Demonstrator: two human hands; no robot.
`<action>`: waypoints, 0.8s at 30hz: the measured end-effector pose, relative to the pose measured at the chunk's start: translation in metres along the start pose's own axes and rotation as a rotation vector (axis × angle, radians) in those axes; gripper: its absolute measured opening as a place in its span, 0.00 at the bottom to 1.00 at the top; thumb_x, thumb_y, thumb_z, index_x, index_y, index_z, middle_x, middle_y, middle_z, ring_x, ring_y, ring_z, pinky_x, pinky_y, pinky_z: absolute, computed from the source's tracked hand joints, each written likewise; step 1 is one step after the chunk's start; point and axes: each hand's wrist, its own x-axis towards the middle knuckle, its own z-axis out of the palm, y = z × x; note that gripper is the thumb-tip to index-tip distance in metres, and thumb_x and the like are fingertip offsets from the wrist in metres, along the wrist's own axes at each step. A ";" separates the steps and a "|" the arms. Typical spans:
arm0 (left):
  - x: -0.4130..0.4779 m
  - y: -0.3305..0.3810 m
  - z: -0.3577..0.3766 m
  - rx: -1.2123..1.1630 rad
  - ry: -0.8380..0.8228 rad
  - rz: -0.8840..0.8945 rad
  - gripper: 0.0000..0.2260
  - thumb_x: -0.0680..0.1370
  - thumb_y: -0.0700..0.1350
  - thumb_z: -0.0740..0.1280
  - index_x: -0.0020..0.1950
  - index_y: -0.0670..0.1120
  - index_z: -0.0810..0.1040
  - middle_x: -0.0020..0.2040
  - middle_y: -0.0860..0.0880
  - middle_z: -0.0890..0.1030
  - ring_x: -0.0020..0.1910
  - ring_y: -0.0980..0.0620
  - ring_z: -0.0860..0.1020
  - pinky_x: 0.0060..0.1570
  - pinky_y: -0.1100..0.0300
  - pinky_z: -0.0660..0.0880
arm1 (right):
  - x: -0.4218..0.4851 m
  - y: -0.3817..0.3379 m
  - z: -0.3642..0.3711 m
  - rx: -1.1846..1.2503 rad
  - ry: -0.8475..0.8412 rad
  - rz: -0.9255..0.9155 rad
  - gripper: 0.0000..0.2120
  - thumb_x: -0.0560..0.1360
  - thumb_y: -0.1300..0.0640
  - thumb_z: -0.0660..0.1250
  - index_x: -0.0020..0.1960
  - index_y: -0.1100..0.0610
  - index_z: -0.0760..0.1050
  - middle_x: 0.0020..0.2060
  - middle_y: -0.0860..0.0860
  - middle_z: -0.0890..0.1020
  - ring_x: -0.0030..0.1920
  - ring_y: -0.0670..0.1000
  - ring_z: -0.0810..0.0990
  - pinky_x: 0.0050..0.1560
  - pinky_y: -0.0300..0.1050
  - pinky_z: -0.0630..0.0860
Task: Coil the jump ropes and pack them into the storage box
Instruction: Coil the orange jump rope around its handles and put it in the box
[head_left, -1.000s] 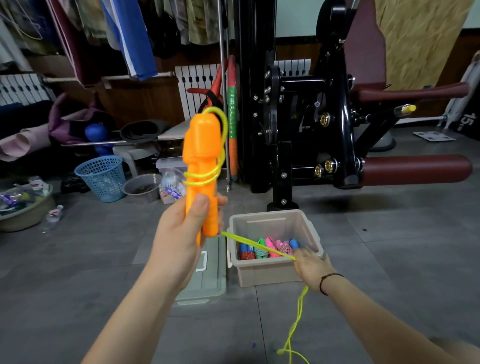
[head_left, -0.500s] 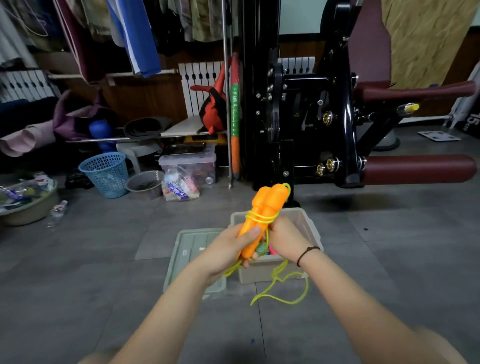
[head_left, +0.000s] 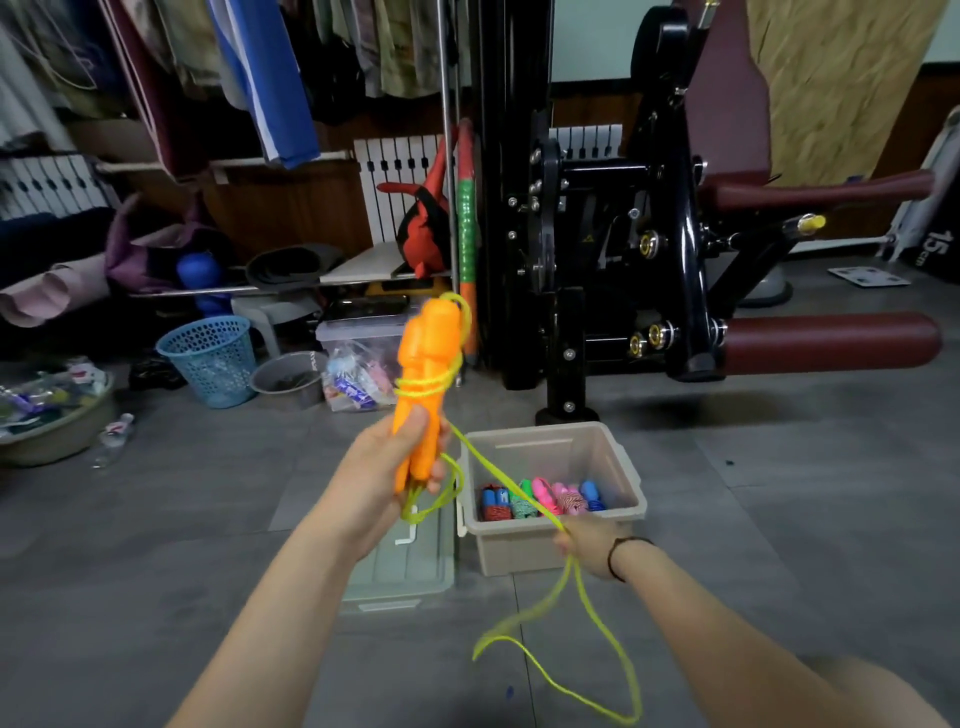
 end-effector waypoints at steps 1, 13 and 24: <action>-0.001 -0.002 -0.001 0.072 -0.015 -0.029 0.22 0.67 0.58 0.73 0.47 0.40 0.76 0.36 0.47 0.78 0.27 0.53 0.73 0.27 0.64 0.72 | 0.003 0.006 0.006 -0.045 -0.025 0.000 0.42 0.70 0.44 0.58 0.76 0.45 0.37 0.77 0.55 0.46 0.76 0.58 0.48 0.74 0.56 0.53; -0.003 -0.018 0.011 0.548 -0.243 -0.305 0.09 0.81 0.48 0.58 0.48 0.46 0.75 0.26 0.60 0.75 0.28 0.68 0.72 0.31 0.77 0.66 | -0.074 -0.107 -0.084 1.716 0.087 -0.286 0.18 0.77 0.55 0.55 0.61 0.63 0.73 0.57 0.62 0.78 0.53 0.56 0.76 0.57 0.50 0.72; -0.005 -0.011 -0.002 0.407 -0.230 -0.497 0.13 0.79 0.54 0.60 0.47 0.45 0.75 0.33 0.49 0.77 0.29 0.56 0.74 0.22 0.69 0.65 | -0.074 -0.134 -0.055 1.567 -0.099 -0.334 0.24 0.80 0.40 0.46 0.48 0.54 0.74 0.32 0.50 0.75 0.32 0.50 0.72 0.38 0.45 0.71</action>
